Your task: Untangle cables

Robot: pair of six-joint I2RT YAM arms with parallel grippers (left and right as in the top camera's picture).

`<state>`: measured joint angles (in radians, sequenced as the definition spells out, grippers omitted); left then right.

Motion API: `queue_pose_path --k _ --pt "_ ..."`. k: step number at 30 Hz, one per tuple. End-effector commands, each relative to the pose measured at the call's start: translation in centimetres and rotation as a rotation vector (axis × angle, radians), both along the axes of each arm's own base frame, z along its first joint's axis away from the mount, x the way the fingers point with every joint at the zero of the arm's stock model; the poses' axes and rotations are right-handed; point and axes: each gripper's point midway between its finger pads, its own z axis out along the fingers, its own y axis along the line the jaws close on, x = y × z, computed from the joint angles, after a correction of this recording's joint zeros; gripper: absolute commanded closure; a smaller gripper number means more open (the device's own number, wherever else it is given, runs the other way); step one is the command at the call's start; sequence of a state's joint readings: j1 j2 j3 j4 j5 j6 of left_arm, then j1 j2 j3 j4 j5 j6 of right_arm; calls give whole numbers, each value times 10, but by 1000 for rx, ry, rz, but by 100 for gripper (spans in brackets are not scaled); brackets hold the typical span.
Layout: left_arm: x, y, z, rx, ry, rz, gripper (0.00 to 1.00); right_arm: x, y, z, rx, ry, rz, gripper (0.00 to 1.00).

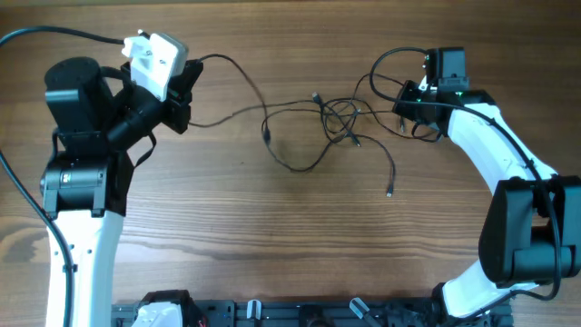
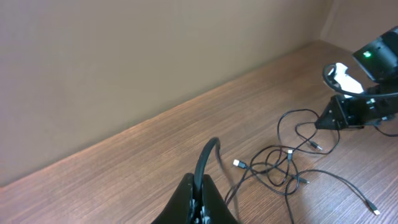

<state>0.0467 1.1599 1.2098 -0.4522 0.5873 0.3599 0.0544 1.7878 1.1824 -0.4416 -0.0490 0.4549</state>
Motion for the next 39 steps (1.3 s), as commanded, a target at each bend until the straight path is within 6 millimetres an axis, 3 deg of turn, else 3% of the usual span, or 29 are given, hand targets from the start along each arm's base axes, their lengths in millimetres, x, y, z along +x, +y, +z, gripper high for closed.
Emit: queue_pose_path --k 1,13,19,24,31,39 --pt "1 20 6 5 -9 64 96 0 -14 -10 -38 15 -23 95" --pt "6 59 6 6 -8 171 96 -6 -46 -14 -63 43 -55 95" --pt "6 66 6 6 -8 191 96 -5 -49 -14 -81 41 -64 96" --pt "6 67 10 11 -23 200 96 -8 -68 -13 -177 50 -89 95" --pt "2 84 16 23 -42 261 96 -14 -86 -15 -177 74 -132 95" --pt "-7 101 28 31 -77 316 96 -14 -84 -16 -149 76 -126 96"
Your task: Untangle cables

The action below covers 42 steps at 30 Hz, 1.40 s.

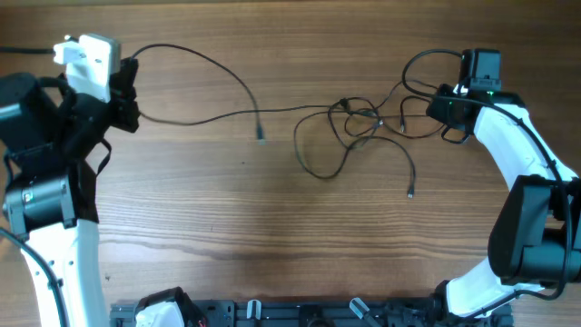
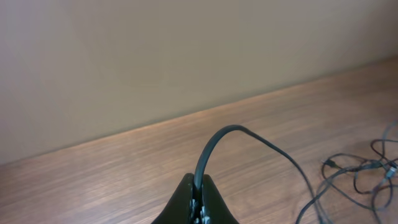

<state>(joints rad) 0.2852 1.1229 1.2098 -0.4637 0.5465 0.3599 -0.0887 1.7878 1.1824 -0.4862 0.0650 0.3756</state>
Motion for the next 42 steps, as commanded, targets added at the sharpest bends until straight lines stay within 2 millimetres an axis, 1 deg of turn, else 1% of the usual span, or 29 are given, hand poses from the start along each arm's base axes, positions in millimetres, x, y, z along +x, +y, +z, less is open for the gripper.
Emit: queue_pose_path --k 1,5,9,13,16,19,21,23,27,28,30,35,37,42 --pt "-9 11 20 19 -55 44 96 -3 -3 -11 -11 28 0 95" --pt "-12 17 24 15 -63 65 96 -4 -4 -11 -16 33 -5 95" --pt "-13 13 20 -1 -49 46 96 -3 0 -12 8 30 6 95" --pt "-12 1 17 -51 -33 -27 96 -1 16 -11 90 17 51 96" --pt "-10 -5 14 -71 -23 -67 96 4 33 -8 158 -7 120 96" --pt "-8 -9 11 -107 -5 -91 96 6 45 -6 194 -21 178 96" --pt "-10 -17 10 -130 -3 -145 96 7 54 -4 209 -28 224 95" --pt "-10 -28 10 -149 -2 -205 96 7 61 -4 211 -30 243 95" --pt "-8 -50 6 -158 16 -272 96 8 74 -3 203 -37 294 95" --pt "-8 -63 4 -160 24 -310 96 9 77 -2 202 -41 301 95" --pt "-9 -76 2 -161 32 -348 96 10 77 -2 202 -46 302 95" --pt "-15 -120 -5 -167 64 -474 96 10 77 -2 202 -46 302 96" --pt "-17 -135 -8 -168 79 -515 96 10 77 -2 202 -46 302 96" --pt "-27 -175 -19 -171 119 -631 96 10 77 -2 201 -46 303 95"
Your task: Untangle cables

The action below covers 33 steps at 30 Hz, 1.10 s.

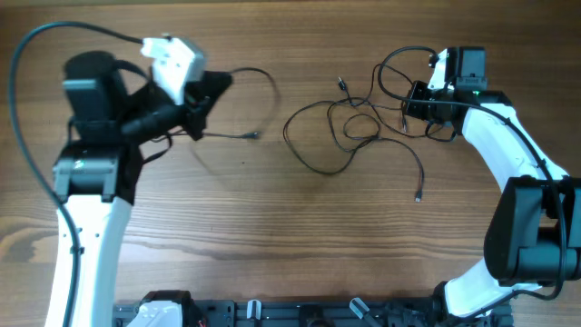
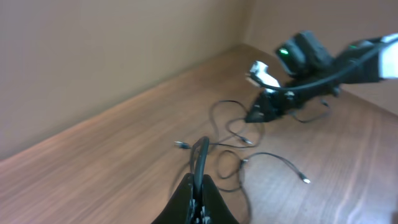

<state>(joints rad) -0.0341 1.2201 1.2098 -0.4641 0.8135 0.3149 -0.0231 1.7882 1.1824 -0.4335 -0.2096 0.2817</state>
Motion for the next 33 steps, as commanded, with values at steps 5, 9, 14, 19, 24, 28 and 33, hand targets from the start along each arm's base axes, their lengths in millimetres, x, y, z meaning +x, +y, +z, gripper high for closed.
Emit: queue_pose_path --k 5,9,14,19,24,28,33 --pt "-7 -50 -10 25 21 -106 96 -3 3 -11 7 23 24 96" --pt "-4 -57 -18 39 32 -108 95 -3 3 -11 7 24 24 96" --pt "5 -52 -26 65 46 -66 82 -4 3 -12 8 31 23 95" --pt "7 -51 -26 70 42 -55 56 -7 10 -11 31 34 64 95" --pt "19 -40 -27 100 22 20 58 -11 34 -4 123 5 204 92" --pt "37 -16 -20 94 21 177 58 -16 44 -2 158 6 261 83" --pt "55 37 -6 75 5 412 55 -29 63 -5 156 36 346 64"
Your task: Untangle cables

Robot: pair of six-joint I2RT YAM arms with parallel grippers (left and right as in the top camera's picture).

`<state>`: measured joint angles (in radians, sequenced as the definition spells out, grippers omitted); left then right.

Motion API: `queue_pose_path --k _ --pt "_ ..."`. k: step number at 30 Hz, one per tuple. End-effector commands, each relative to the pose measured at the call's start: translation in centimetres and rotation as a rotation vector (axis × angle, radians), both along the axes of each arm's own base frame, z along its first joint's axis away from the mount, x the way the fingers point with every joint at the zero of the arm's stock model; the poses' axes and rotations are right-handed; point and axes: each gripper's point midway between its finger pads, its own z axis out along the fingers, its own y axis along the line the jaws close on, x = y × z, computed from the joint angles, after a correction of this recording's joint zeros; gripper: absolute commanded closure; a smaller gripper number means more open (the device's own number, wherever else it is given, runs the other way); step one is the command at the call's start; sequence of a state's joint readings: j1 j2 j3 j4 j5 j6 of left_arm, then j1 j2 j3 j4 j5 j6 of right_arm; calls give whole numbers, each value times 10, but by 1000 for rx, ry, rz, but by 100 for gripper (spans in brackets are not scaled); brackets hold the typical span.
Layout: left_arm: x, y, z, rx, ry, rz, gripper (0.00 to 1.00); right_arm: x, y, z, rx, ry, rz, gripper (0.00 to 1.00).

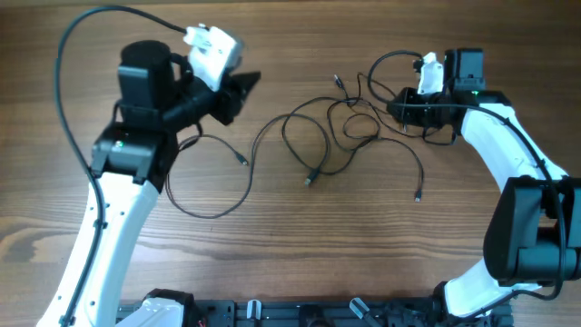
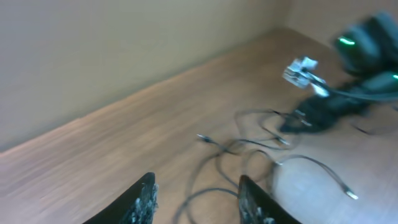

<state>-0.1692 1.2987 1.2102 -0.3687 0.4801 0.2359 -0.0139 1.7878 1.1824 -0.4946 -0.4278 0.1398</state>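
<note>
A black cable [image 1: 211, 214] lies loose in a wide loop on the left half of the table, one plug [image 1: 241, 161] pointing right. My left gripper [image 1: 243, 87] hovers above it, open and empty; in the left wrist view the left gripper [image 2: 198, 190] shows only table and cable between its fingers. The tangle of thin black cables [image 1: 349, 123] sits in the middle right, also seen as the tangle [image 2: 261, 140]. My right gripper [image 1: 399, 107] is shut on a cable at the tangle's right side. Free ends lie at one plug [image 1: 309, 182] and another plug [image 1: 418, 195].
The wooden table [image 1: 300, 263] runs to a black rail [image 1: 300, 313] along its front edge. My left arm's own supply cable [image 1: 91, 20] arcs over the back left. A plain wall [image 2: 124, 50] stands behind the table.
My left gripper was shut on the black cable; now it is open and the cable lies in a loop on the table. The left arm has shifted right. The right gripper moved slightly left.
First my left gripper held a cable that ran into the tangle held by the right gripper. Then it was far left with the cable stretched out and one end free. Later it stood nearer the middle with the cable apart from the tangle. Now the cable lies released.
</note>
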Motion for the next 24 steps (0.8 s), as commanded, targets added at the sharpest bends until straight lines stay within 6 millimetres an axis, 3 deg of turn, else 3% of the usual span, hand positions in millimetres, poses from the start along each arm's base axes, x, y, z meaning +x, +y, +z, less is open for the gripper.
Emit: queue_pose_path --k 1,3,10,13,24 --pt "16 58 21 -22 -27 266 54 -15 30 -10 24 24 140 60" --pt "17 80 25 -35 -27 331 54 -20 45 -10 22 27 180 56" --pt "3 127 34 -34 -28 454 53 -39 99 -11 13 29 317 44" --pt "-4 140 36 -33 -24 490 53 -38 101 -18 -68 56 236 43" --pt "-15 147 37 -33 -13 509 53 -63 140 -20 -83 71 348 42"
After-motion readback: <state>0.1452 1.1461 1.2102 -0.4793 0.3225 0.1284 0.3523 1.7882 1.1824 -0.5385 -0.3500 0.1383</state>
